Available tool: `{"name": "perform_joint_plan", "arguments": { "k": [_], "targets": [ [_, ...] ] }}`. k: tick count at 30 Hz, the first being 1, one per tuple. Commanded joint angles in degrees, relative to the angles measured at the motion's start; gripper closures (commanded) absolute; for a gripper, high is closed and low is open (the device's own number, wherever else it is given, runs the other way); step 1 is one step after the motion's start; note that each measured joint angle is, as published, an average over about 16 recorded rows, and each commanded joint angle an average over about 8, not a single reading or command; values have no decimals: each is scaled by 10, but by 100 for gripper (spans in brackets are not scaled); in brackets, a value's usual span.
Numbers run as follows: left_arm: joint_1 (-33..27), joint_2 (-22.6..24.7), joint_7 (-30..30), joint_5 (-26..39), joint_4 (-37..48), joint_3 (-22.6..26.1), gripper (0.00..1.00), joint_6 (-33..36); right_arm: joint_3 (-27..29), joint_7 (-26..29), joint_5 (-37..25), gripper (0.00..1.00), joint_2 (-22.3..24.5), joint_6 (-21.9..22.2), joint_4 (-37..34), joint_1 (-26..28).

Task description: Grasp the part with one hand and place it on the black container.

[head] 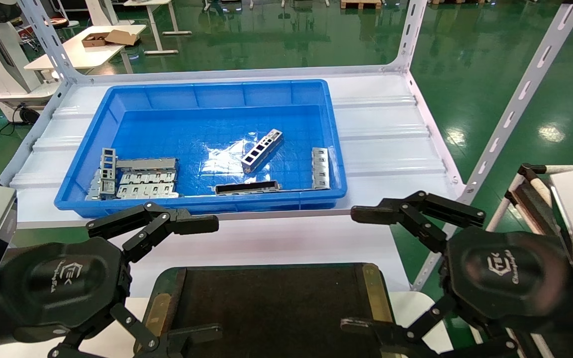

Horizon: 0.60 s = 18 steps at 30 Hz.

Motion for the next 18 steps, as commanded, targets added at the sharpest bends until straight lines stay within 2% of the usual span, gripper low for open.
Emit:
{"name": "perform_joint_plan", "arguments": {
  "k": [1,18],
  "targets": [
    [0,0,0,0,0,0,0,0,0,0,0,0,0,0,0,0],
    [0,0,0,0,0,0,0,0,0,0,0,0,0,0,0,0]
  ]
}}
